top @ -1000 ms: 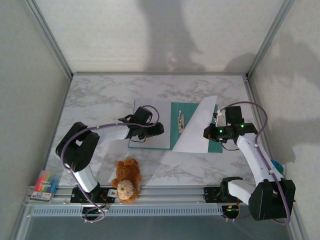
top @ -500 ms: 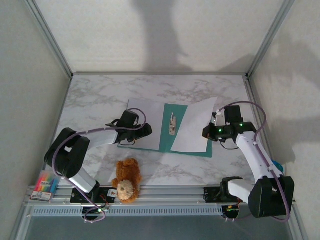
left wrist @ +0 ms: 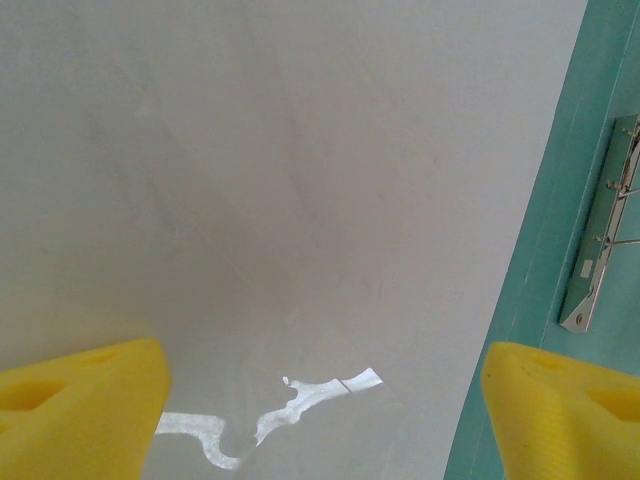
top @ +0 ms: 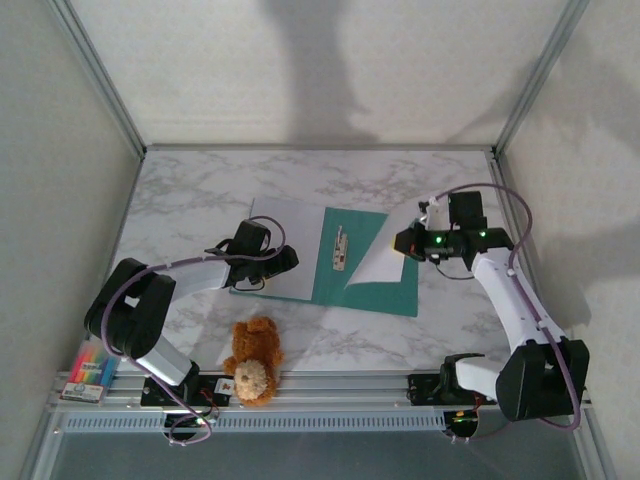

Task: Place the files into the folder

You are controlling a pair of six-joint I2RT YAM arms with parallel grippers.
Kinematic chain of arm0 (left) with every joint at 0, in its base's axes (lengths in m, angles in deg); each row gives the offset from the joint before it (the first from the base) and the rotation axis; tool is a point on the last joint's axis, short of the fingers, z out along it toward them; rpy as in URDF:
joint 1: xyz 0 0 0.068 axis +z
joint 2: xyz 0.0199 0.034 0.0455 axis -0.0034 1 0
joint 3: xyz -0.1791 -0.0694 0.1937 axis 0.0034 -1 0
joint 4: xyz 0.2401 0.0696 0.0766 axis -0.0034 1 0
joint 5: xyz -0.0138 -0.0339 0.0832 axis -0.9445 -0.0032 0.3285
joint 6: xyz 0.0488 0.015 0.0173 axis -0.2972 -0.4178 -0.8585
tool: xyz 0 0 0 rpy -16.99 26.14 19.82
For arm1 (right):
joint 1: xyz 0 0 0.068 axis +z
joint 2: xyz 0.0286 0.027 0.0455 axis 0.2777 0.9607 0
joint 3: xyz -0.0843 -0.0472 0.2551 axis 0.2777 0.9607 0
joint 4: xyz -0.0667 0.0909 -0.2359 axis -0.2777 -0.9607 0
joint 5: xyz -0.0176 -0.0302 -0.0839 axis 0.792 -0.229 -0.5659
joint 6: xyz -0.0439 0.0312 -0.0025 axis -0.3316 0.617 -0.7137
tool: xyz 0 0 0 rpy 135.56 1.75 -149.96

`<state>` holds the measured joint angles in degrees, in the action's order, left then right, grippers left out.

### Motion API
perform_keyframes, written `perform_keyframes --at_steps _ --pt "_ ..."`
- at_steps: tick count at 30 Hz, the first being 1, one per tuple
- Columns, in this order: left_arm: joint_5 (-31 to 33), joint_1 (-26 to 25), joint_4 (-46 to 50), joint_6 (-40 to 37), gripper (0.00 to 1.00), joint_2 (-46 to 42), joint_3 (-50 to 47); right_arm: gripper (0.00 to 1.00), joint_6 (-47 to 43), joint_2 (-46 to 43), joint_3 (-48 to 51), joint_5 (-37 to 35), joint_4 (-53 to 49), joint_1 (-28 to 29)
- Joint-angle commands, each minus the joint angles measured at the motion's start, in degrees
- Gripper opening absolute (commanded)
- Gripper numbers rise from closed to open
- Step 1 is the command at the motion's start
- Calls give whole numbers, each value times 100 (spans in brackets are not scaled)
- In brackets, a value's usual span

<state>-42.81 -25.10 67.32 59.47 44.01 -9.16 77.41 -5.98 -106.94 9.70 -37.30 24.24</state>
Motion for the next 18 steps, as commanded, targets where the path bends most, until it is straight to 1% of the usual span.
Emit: perform_keyframes --at_steps 1,6,9,14,18 --pt "249 100 431 -110 84 282 -91 0 287 82 -547 508 196 171" --pt "246 100 428 -112 84 308 -93 0 492 380 -1036 784 408 504" --pt "276 101 450 -125 84 289 -111 0 477 614 -1309 815 399 644" --pt "264 100 418 -116 84 281 -145 0 302 860 -1683 656 197 733" --pt "266 102 412 -118 84 282 -131 0 248 781 -1461 380 90 755"
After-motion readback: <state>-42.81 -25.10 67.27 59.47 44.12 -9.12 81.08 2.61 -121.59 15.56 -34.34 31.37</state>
